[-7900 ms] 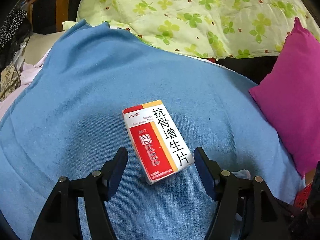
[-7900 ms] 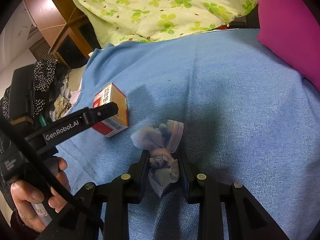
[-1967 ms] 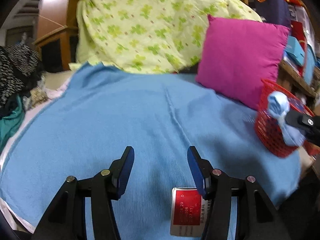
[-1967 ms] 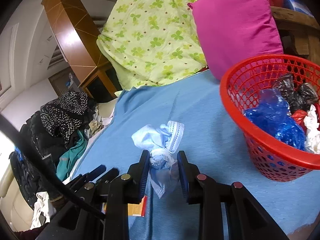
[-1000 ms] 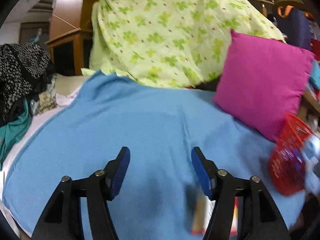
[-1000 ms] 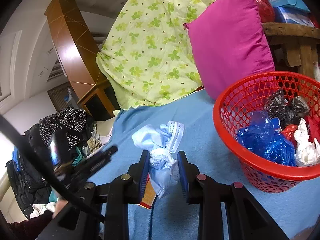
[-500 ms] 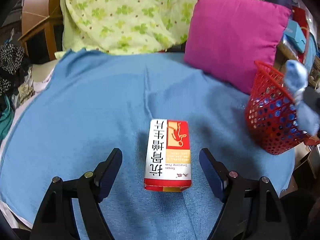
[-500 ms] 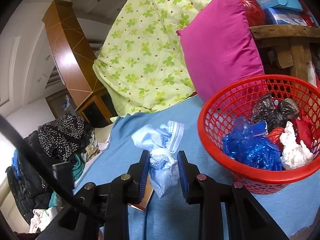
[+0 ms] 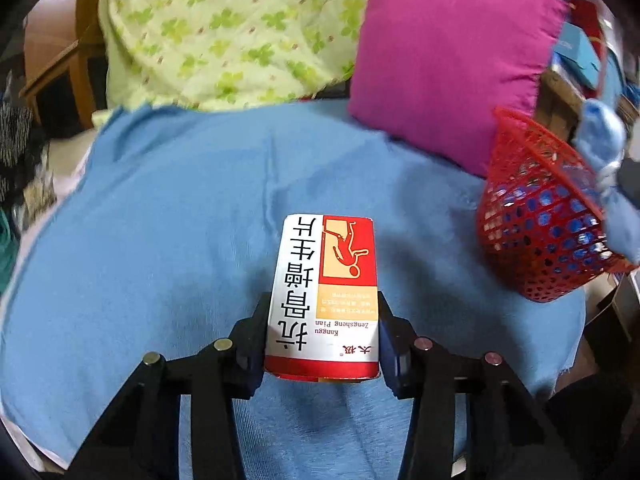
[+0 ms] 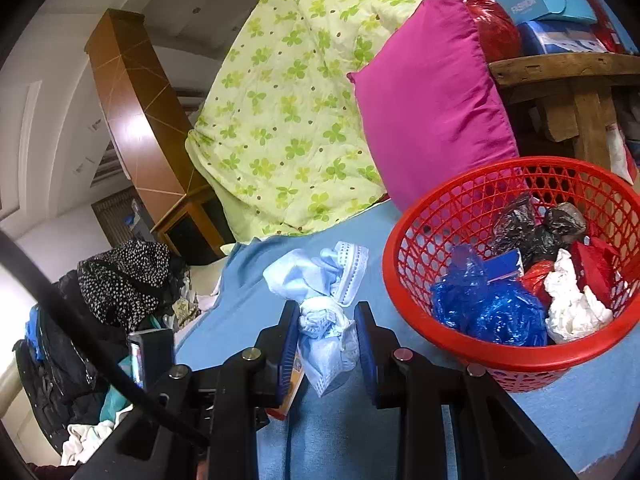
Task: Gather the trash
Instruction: 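Carry the medicine box and cloth toward the red basket with both tools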
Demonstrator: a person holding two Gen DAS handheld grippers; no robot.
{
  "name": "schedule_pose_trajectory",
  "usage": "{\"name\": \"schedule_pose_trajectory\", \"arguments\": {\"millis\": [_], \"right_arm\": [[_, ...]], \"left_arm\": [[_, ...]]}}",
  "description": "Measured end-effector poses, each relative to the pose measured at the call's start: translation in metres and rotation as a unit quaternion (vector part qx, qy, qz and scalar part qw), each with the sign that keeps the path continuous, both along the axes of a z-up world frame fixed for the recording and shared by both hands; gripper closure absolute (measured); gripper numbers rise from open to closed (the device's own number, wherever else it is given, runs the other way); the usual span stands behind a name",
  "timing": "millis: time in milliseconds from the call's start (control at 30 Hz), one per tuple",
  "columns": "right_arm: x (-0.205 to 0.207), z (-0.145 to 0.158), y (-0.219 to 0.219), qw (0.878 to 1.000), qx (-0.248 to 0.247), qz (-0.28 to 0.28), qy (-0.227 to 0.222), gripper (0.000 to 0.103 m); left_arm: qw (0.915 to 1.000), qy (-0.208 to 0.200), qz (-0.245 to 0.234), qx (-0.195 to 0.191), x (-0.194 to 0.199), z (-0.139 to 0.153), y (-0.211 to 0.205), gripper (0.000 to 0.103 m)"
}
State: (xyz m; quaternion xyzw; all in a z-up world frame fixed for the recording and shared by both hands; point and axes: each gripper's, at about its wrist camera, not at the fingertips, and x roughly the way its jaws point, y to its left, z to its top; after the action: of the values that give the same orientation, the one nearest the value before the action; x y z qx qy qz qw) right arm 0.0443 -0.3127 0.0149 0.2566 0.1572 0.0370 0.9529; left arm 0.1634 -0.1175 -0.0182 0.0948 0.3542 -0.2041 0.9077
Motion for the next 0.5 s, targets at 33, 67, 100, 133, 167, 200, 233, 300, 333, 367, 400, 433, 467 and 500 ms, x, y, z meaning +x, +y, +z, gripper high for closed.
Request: {"name": "schedule_pose_trajectory", "arguments": {"millis": [33,67,100,133,167,200,233,300,333,367,400,433,467,500], "right_arm": [[-0.002,0.001,-0.002,1.000,0.002,-0.005,-0.002,0.073],[-0.004,0.002,-0.003,1.000,0.003,-0.009,-0.003,0.073],[-0.007,0.003,-0.005,1.000,0.004,-0.014,-0.005,0.073],[-0.010,0.004,-0.007,1.000,0.006,-0.018,-0.006,0.073],[-0.012,0.005,-0.009,1.000,0.008,-0.021,-0.007,0.073],[-0.014,0.006,-0.011,1.000,0.011,-0.024,-0.008,0.073],[-0.017,0.008,-0.014,0.999,0.013,-0.028,-0.009,0.073],[-0.021,0.012,-0.017,0.999,0.011,-0.033,-0.010,0.073],[-0.022,0.014,-0.019,0.999,0.009,-0.037,-0.011,0.073],[-0.025,0.015,-0.021,0.999,0.009,-0.040,-0.013,0.073],[-0.028,0.017,-0.023,0.999,0.010,-0.043,-0.014,0.073],[-0.030,0.019,-0.025,0.999,0.010,-0.046,-0.015,0.073],[-0.033,0.021,-0.028,0.999,0.010,-0.050,-0.016,0.073],[-0.036,0.023,-0.030,0.998,0.009,-0.054,-0.018,0.073]], "left_arm": [[0.9999,-0.009,-0.005,0.003,-0.003,0.006,-0.003,0.055],[0.9997,-0.018,-0.011,0.007,-0.007,0.012,-0.007,0.055],[0.9993,-0.031,-0.017,0.010,-0.012,0.021,-0.011,0.055],[0.9990,-0.037,-0.020,0.011,-0.015,0.026,-0.013,0.055],[0.9984,-0.048,-0.026,0.013,-0.020,0.035,-0.018,0.055],[0.9978,-0.057,-0.030,0.015,-0.024,0.041,-0.022,0.055],[0.9974,-0.062,-0.033,0.015,-0.027,0.045,-0.025,0.055],[0.9960,-0.078,-0.041,0.015,-0.034,0.057,-0.033,0.055],[0.9955,-0.082,-0.044,0.014,-0.037,0.062,-0.035,0.055],[0.9949,-0.088,-0.048,0.013,-0.040,0.068,-0.038,0.055],[0.9949,-0.088,-0.049,0.012,-0.042,0.072,-0.041,0.055],[0.9945,-0.090,-0.051,0.012,-0.044,0.075,-0.043,0.055],[0.9941,-0.093,-0.055,0.009,-0.046,0.080,-0.046,0.055],[0.9939,-0.094,-0.058,0.008,-0.047,0.082,-0.048,0.055]]}}
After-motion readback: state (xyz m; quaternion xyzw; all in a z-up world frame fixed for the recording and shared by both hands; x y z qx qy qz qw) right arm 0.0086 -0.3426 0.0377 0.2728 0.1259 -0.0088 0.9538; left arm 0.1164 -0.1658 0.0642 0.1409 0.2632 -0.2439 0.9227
